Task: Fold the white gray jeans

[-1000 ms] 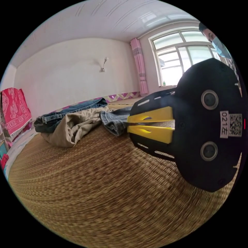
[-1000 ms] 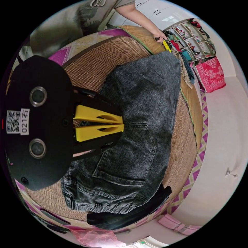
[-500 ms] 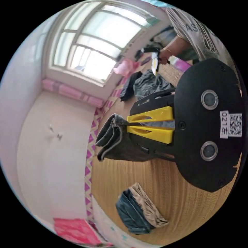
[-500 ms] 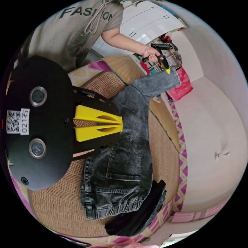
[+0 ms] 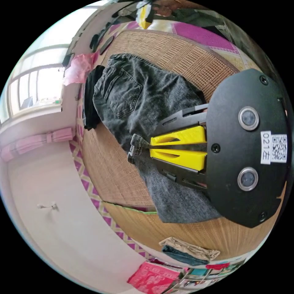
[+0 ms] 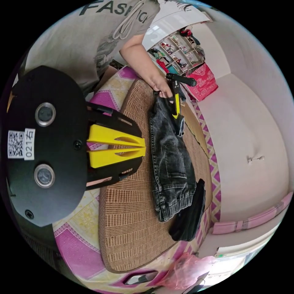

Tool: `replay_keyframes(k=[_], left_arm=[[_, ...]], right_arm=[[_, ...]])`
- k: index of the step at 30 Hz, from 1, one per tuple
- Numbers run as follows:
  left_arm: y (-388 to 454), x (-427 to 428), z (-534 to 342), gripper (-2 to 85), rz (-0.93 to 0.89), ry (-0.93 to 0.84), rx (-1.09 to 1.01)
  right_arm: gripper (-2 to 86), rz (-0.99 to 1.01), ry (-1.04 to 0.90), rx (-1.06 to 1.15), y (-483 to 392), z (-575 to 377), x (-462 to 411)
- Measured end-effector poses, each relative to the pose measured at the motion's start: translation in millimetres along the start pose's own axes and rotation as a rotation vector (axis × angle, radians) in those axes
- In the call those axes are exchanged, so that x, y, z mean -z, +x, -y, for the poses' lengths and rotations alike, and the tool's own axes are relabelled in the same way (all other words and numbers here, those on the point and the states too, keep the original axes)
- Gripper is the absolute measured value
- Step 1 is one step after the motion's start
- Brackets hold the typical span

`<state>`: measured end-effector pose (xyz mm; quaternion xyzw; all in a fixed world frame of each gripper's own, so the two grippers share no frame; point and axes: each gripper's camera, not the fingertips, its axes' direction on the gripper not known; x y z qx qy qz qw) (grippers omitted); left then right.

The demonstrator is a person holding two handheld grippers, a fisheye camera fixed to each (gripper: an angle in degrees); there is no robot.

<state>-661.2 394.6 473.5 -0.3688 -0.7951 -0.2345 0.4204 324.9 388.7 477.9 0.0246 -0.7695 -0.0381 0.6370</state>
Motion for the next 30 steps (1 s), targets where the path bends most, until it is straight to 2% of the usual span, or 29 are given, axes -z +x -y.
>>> replay_keyframes(k=[3,8,11,16,21,27,29,30], left_arm=[[16,-23,23,-0.9,0.009,-0.121,-0.071],[11,23,56,-0.9,0.097,0.003,-0.067],[10,3,73,-0.8,0.087,-0.109,-0.12],[-3,18,82,0.8,0.113,-0.093,-0.117],[-35,40,72,4.1,-0.125,-0.012,-0.104],[-64,62,23,-0.4,-0.19,0.065,-0.081],[-84,72,-4,-0.7,-0.222,0.088,-0.036],[-100,78,-25,-0.8,-0.238,0.098,-0.001]], right_arm=[[1.3,0.033,0.025,-0.148,53,-4,6],[7.3,0.132,0.103,-0.39,133,-15,16],[8.8,0.089,0.083,-0.452,156,-16,11],[10.9,0.16,0.116,-0.786,212,-44,-7],[11.2,0.21,0.211,-0.956,226,-46,-11],[4.0,0.333,0.3,-1.107,218,-41,-36],[2.2,0.314,0.321,-1.06,187,-25,-25],[1.6,0.265,0.334,-0.947,150,3,-8]])
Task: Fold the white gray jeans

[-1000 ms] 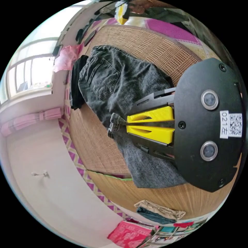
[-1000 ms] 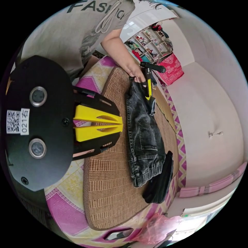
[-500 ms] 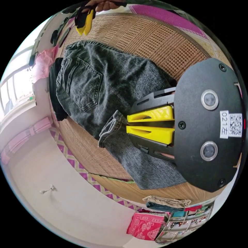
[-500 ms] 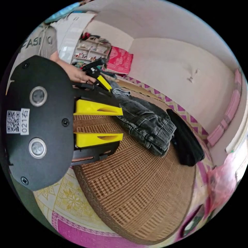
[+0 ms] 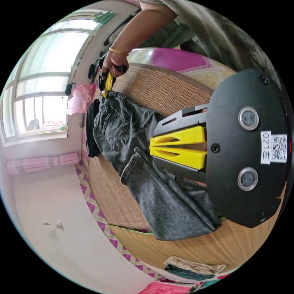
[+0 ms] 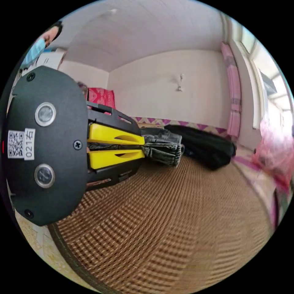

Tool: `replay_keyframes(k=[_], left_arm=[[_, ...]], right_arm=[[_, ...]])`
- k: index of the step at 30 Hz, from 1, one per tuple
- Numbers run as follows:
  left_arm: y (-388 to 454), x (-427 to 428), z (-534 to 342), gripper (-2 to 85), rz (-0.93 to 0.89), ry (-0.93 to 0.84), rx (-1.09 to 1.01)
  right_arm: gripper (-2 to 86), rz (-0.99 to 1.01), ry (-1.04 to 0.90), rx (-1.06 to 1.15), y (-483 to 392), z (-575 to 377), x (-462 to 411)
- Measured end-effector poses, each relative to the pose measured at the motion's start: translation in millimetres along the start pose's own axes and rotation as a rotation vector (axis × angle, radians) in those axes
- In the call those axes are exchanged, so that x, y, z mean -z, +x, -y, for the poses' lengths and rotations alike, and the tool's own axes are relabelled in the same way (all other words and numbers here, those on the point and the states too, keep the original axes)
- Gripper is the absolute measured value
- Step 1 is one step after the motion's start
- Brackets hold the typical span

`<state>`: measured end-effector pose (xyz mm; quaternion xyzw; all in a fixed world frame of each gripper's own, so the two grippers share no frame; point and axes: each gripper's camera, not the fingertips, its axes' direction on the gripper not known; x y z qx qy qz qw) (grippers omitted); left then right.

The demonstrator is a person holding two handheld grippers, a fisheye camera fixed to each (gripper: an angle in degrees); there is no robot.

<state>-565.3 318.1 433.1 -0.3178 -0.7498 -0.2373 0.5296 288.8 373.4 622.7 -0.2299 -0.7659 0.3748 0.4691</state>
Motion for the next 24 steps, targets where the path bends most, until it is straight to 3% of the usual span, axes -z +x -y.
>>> replay_keyframes(k=[5,7,10,13,16,18,21,24], left_arm=[[-48,46,-90,-0.9,-0.013,0.053,0.106],[-63,58,-123,-0.9,-0.021,0.071,0.15],[-83,68,-174,-0.9,-0.038,0.089,0.225],[-95,67,-223,-0.9,-0.025,0.093,0.278],[-107,57,-273,-1.0,-0.011,0.074,0.33],[-116,48,-310,-0.9,-0.016,0.064,0.373],[-126,37,-346,-0.9,-0.022,0.079,0.414],[-136,16,-364,-0.9,-0.059,0.121,0.446]], right_arm=[[0.5,-0.073,0.007,0.628,-270,-123,-50],[0.3,-0.11,-0.051,0.915,-394,-230,-119],[0.0,-0.172,-0.147,1.238,-497,-396,-229],[-0.4,-0.32,-0.271,1.578,-525,-580,-354],[-0.6,-0.548,-0.507,1.788,-470,-720,-472],[-0.6,-0.603,-0.526,1.846,-439,-769,-498],[-0.6,-0.657,-0.356,1.952,-444,-819,-488],[-0.4,-0.64,-0.422,1.996,-436,-854,-502]])
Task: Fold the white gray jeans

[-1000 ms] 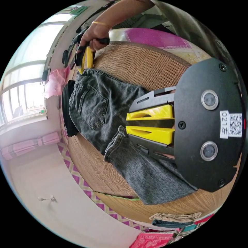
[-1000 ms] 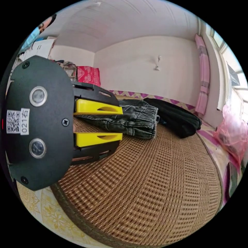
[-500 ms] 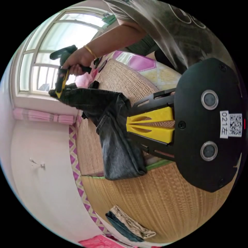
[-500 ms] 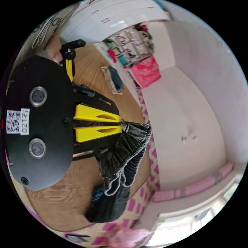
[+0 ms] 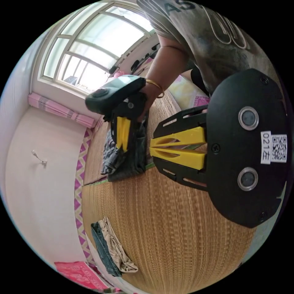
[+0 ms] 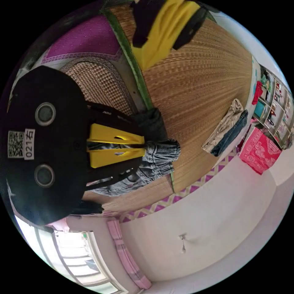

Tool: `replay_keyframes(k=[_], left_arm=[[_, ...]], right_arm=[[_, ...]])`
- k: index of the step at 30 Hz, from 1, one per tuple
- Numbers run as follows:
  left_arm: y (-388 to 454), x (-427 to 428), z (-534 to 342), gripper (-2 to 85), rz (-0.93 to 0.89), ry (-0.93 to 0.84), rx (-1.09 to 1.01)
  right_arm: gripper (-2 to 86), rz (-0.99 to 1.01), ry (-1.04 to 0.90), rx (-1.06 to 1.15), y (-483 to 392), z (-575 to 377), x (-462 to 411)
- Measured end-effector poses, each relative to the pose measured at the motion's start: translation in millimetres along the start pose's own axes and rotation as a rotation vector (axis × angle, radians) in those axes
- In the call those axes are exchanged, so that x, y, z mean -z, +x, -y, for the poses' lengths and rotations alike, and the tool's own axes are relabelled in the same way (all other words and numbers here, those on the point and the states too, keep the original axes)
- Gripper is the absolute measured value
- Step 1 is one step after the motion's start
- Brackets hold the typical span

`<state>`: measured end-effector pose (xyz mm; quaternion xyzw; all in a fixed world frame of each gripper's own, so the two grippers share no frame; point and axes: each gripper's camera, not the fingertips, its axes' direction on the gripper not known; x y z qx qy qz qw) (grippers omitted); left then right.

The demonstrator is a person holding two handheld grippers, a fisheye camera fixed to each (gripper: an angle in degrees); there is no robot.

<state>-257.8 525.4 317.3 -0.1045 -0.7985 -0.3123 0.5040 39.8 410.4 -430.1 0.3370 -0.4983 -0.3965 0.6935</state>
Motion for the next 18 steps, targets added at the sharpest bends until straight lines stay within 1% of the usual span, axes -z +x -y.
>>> replay_keyframes(k=[3,5,6,7,8,10,11,12,13,14,15,16,17,18], left_arm=[[-13,-35,0,-0.9,-0.039,0.02,0.028],[-19,-60,3,-0.9,-0.052,0.008,0.051],[-25,-69,4,-0.9,-0.107,0.047,0.071],[-29,-74,4,-0.9,-0.132,0.061,0.082],[-34,-83,5,-0.9,-0.16,0.078,0.099],[-38,-97,7,-0.9,-0.154,0.092,0.107],[-36,-108,8,-0.9,-0.129,0.087,0.09],[-30,-122,9,-0.8,-0.091,0.077,0.045],[-26,-131,9,-0.8,-0.065,0.069,0.017],[-17,-154,7,-0.7,0.01,0.031,-0.049],[-11,-189,3,-0.6,0.116,-0.05,-0.109],[-11,-209,0,-0.6,0.184,-0.104,-0.125],[-20,-252,-13,-0.6,0.347,-0.215,-0.141],[-33,-281,-33,-0.8,0.398,-0.249,-0.173]], right_arm=[[0.4,-0.029,-0.008,0.052,-47,0,-45],[1.3,0.036,0.025,-0.018,-45,-8,-53],[2.1,0.119,0.051,-0.067,-36,-18,-56],[2.9,0.241,0.081,-0.135,-17,-35,-59],[3.3,0.322,0.095,-0.172,-4,-47,-61],[7.9,0.642,0.144,-0.378,63,-109,-75],[8.3,0.677,0.163,-0.444,81,-130,-79],[8.9,0.678,0.185,-0.576,114,-174,-89],[9.2,0.642,0.181,-0.694,144,-218,-103],[9.3,0.625,0.173,-0.739,156,-238,-113],[9.5,0.588,0.137,-0.802,175,-274,-136],[10.1,0.579,0.091,-0.855,190,-306,-167],[10.3,0.592,0.075,-0.882,197,-321,-184],[10.9,0.658,0.053,-0.94,209,-351,-221]])
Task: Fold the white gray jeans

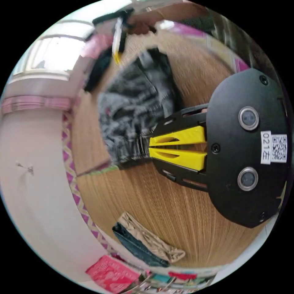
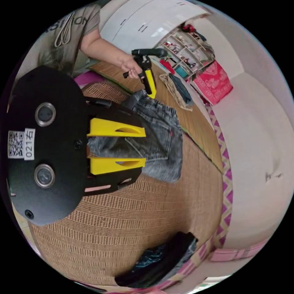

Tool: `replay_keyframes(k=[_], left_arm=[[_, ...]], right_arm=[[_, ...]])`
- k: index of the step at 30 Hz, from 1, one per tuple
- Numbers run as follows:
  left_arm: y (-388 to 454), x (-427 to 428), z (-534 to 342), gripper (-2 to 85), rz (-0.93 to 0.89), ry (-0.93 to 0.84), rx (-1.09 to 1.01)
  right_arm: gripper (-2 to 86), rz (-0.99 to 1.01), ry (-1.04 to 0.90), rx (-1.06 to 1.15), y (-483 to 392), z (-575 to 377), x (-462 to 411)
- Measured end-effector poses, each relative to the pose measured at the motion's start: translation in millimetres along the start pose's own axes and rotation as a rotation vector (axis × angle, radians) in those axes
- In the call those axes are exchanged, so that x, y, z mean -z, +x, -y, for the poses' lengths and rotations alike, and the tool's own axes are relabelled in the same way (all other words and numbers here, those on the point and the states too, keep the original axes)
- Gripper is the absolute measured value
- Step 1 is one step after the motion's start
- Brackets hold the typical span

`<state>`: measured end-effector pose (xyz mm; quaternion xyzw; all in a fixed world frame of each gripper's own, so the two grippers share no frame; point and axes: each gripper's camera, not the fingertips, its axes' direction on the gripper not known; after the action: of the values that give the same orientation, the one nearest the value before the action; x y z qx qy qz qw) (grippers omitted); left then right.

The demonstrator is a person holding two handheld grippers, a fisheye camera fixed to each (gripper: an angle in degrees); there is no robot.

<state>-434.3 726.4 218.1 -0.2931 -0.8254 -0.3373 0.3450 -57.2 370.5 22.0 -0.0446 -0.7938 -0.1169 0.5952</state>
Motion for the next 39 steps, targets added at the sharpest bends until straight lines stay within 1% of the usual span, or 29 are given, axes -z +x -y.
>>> replay_keyframes(k=[1,2,4,5,6,7,8,9,10,11,12,13,15,16,17,20,21,25,26,29,31,32,34,35,37,38,39], left_arm=[[-4,-9,-7,-0.8,-0.019,0.009,0.021],[-12,-16,-13,-0.8,-0.049,0.009,0.076],[-14,-29,-22,-0.7,-0.088,-0.002,0.13],[-21,-32,-35,-0.5,-0.124,0.041,0.193],[-36,-36,-51,0.0,-0.155,0.084,0.276],[-46,-40,-59,0.3,-0.197,0.095,0.323],[-67,-57,-74,3.0,-0.336,0.092,0.397],[-80,-84,-85,7.8,-0.502,0.068,0.417],[-82,-99,-89,9.8,-0.567,0.041,0.413],[-85,-130,-94,13.6,-0.631,-0.03,0.418],[-83,-157,-98,14.5,-0.652,-0.094,0.404],[-83,-167,-101,15.0,-0.662,-0.1,0.397],[-77,-205,-109,14.3,-0.746,-0.144,0.391],[-74,-215,-110,13.7,-0.76,-0.164,0.387],[-63,-238,-114,12.7,-0.776,-0.226,0.368],[-51,-275,-127,10.3,-0.793,-0.267,0.348],[-47,-288,-137,8.4,-0.834,-0.253,0.349],[-37,-316,-176,5.2,-0.887,-0.178,0.407],[-33,-318,-189,4.9,-0.891,-0.144,0.424],[-25,-305,-215,4.5,-0.915,-0.051,0.427],[-29,-286,-230,4.5,-0.923,0.016,0.415],[-39,-270,-243,4.6,-0.922,0.066,0.416],[-66,-244,-264,4.6,-0.911,0.149,0.442],[-89,-225,-279,4.6,-0.889,0.205,0.463],[-128,-195,-299,4.6,-0.833,0.279,0.485],[-155,-175,-311,4.6,-0.782,0.319,0.49],[-181,-156,-322,4.5,-0.725,0.349,0.507]], right_arm=[[11.5,0.094,-0.03,-0.081,47,-1,-18],[11.9,0.138,-0.041,-0.118,69,-1,-28],[13.2,0.284,-0.09,-0.249,146,-9,-70],[13.5,0.319,-0.101,-0.273,161,-11,-81],[13.9,0.396,-0.135,-0.325,191,-17,-105],[14.0,0.443,-0.165,-0.36,215,-23,-127],[14.0,0.453,-0.18,-0.369,224,-26,-137],[13.8,0.483,-0.186,-0.379,241,-31,-153],[13.7,0.515,-0.191,-0.392,255,-35,-167],[13.6,0.527,-0.194,-0.397,262,-37,-174],[13.5,0.541,-0.201,-0.399,272,-40,-187],[13.3,0.546,-0.211,-0.396,279,-43,-200],[12.8,0.56,-0.223,-0.397,292,-48,-217],[12.3,0.568,-0.229,-0.394,299,-52,-228],[12.1,0.571,-0.23,-0.392,303,-55,-233],[10.4,0.585,-0.235,-0.39,320,-65,-256],[9.3,0.575,-0.237,-0.377,323,-68,-264],[6.2,0.563,-0.224,-0.371,334,-77,-278],[6.0,0.566,-0.223,-0.369,333,-76,-276],[5.8,0.587,-0.197,-0.268,298,-48,-250],[5.7,0.549,-0.192,-0.136,242,-5,-229],[5.7,0.544,-0.191,-0.108,226,8,-226],[5.7,0.568,-0.177,-0.016,162,62,-230],[5.7,0.58,-0.174,0.007,144,78,-235],[5.7,0.618,-0.169,0.109,67,143,-267],[5.7,0.627,-0.171,0.127,48,161,-278],[5.7,0.644,-0.181,0.165,6,197,-301]])
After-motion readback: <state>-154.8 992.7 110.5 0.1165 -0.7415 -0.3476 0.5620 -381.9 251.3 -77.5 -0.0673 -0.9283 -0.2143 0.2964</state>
